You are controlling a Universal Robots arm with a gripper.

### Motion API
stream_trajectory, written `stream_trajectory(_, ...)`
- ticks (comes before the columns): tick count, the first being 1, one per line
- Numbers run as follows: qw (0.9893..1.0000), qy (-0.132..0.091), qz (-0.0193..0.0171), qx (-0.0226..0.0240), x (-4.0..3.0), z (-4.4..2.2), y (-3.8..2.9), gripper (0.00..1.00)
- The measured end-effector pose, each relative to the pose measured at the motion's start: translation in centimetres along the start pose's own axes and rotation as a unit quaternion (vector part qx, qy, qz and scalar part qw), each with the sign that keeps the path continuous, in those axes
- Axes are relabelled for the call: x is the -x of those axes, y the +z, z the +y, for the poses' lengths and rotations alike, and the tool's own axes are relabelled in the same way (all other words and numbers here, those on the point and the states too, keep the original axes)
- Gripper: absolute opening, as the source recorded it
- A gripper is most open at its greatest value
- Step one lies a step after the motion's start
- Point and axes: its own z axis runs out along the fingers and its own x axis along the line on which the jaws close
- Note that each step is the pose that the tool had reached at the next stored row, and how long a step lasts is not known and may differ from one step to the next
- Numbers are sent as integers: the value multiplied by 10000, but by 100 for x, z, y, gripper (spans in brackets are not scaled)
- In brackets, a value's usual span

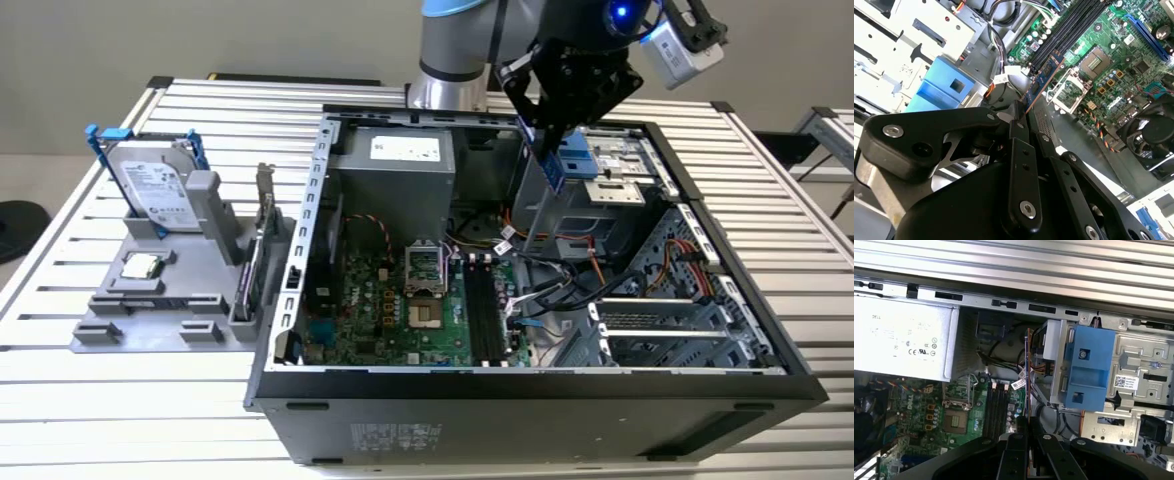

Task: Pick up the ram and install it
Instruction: 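Insert the ram into the slot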

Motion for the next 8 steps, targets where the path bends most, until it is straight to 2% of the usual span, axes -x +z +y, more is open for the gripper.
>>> stream_trajectory(8, 9996, 271, -4, -14, -5, -9, 26, 0)
